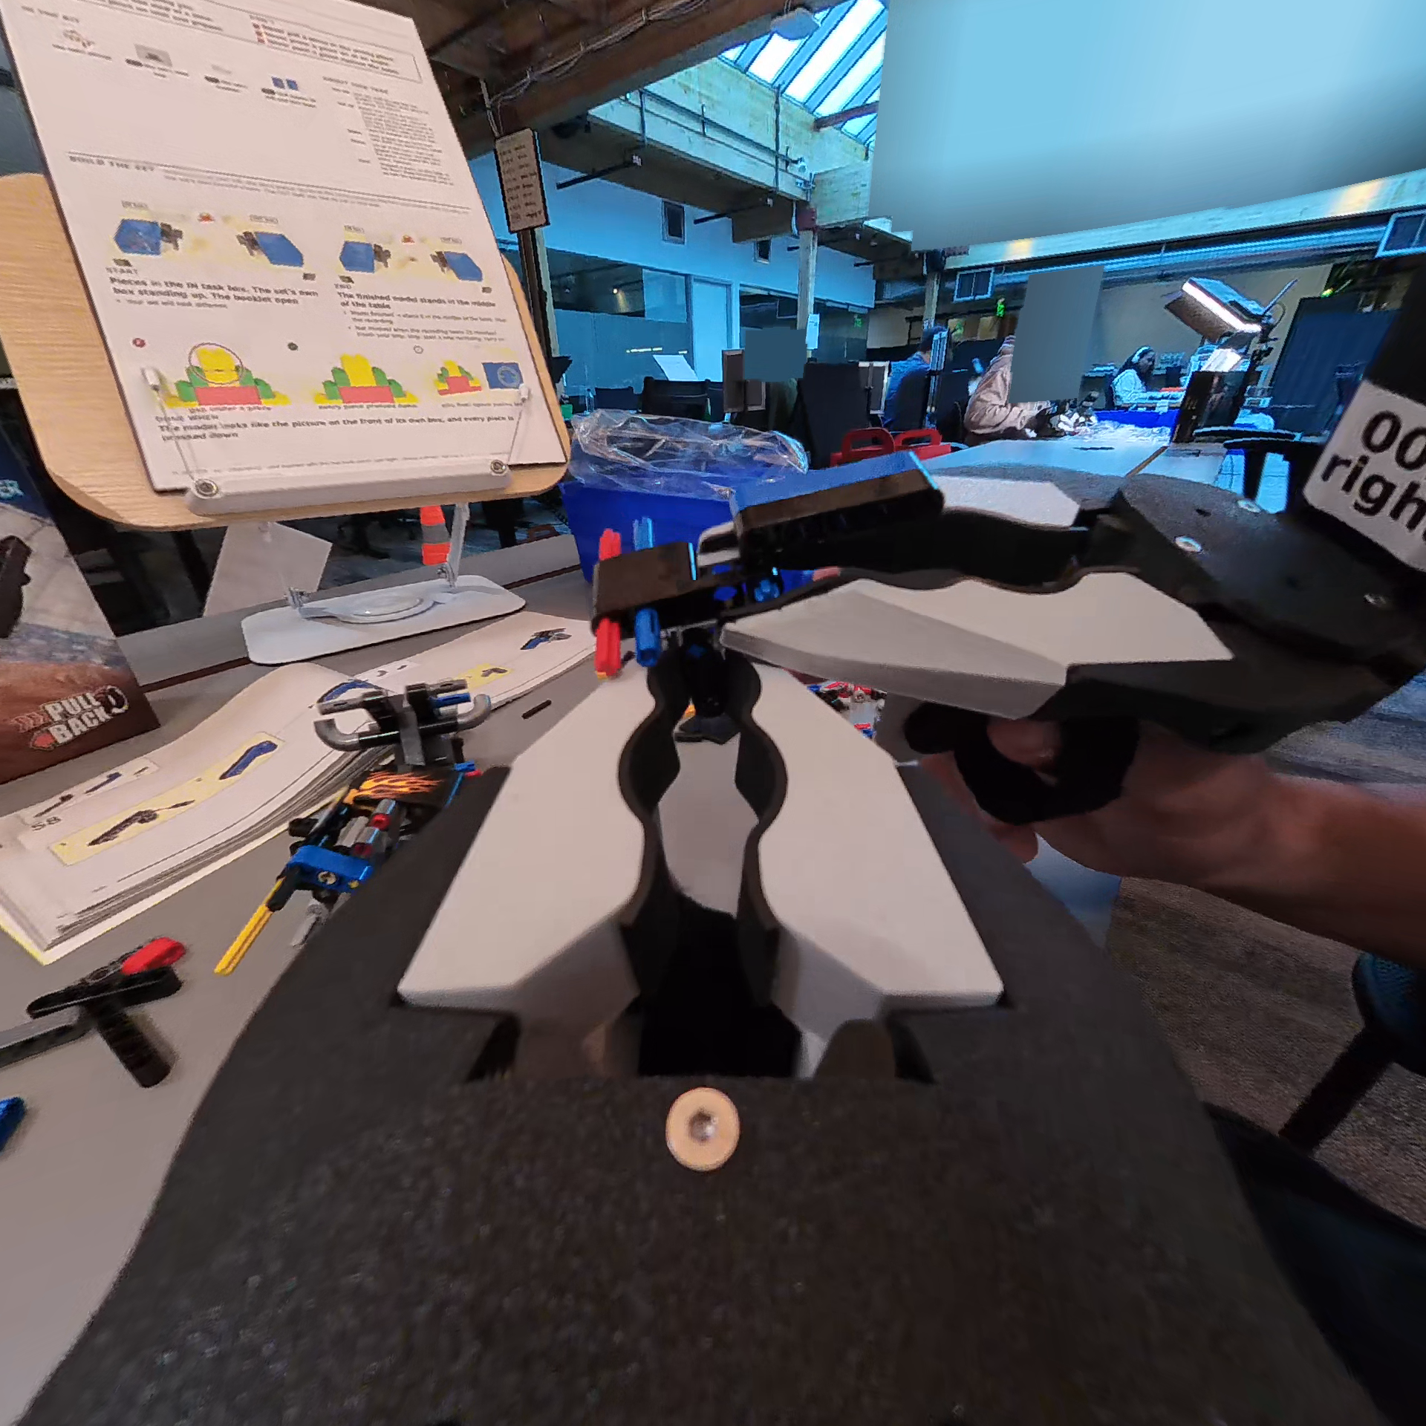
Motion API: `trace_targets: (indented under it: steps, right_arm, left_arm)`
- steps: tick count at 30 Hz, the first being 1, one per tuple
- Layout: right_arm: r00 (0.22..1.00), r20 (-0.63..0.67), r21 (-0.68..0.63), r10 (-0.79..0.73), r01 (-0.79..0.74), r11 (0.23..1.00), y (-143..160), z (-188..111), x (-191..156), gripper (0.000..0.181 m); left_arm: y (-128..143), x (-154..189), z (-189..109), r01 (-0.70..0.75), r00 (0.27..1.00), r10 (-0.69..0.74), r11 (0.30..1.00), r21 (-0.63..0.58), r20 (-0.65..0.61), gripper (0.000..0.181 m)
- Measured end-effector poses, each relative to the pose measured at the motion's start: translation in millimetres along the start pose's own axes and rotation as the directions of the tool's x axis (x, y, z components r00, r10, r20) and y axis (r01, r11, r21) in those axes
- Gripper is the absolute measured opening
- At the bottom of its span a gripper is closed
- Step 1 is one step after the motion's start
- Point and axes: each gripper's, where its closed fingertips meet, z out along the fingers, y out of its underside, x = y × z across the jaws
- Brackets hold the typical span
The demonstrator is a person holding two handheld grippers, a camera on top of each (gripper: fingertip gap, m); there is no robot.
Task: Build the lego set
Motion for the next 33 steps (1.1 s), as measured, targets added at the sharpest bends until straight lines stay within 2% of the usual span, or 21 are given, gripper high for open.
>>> trace_targets:
  steps: [2, 5, 8, 11, 16, 27, 30, 33]
  right_arm:
    - [1.0, -0.013, -0.012, -0.027, 0.026, 1.0, -1.0, 2.1, 0.4, 0.027]
    - [1.0, 0.02, -0.006, 0.012, -0.012, 1.0, -3.6, 0.4, 0.7, 0.03]
    - [0.997, 0.049, 0.009, 0.061, -0.062, 0.998, -2.2, -2.6, 5.5, 0.044]
    - [0.993, 0.093, 0.009, 0.067, -0.068, 0.998, -5.6, -3.8, 2.7, 0.047]
    - [0.981, 0.161, 0.015, 0.107, -0.111, 0.994, -7.5, -3.8, -11.3, 0.042]
    - [0.96, 0.17, 0.048, 0.221, -0.232, 0.971, -2.5, -2.7, -12.2, 0.042]
    - [0.966, 0.169, 0.024, 0.198, -0.204, 0.979, -2.2, 0.4, -11.3, 0.042]
    - [0.967, 0.182, -0.03, 0.18, -0.178, 0.984, -4.1, 1.5, -8.6, 0.042]
  left_arm:
    - [-1.6, -2.2, 0.1, 0.03, 0.999, -0.03, 0.999, 0.011, -0.012, 0.007]
    - [-6.0, -4.0, -1.7, 0.051, 0.999, -0.05, 0.998, 0.046, -0.018, 0.007]
    - [-8.6, -2.1, -4.3, 0.051, 0.998, -0.049, 0.997, 0.066, -0.037, 0.007]
    - [-10.7, 4.5, -6.4, 0.016, 0.998, -0.011, 0.996, 0.083, -0.055, 0.007]
    - [-8.6, 20.6, -5.5, -0.097, 0.993, 0.102, 0.992, 0.082, -0.063, 0.007]
    - [-4.4, 19.6, -4.8, -0.1, 0.993, 0.103, 0.994, 0.051, -0.06, 0.007]
    - [-5.0, 16.6, -4.9, -0.061, 0.995, 0.065, 0.997, 0.051, -0.075, 0.007]
    - [-8.7, 10.5, -4.8, 0.051, 0.992, -0.043, 0.997, 0.064, -0.121, 0.007]
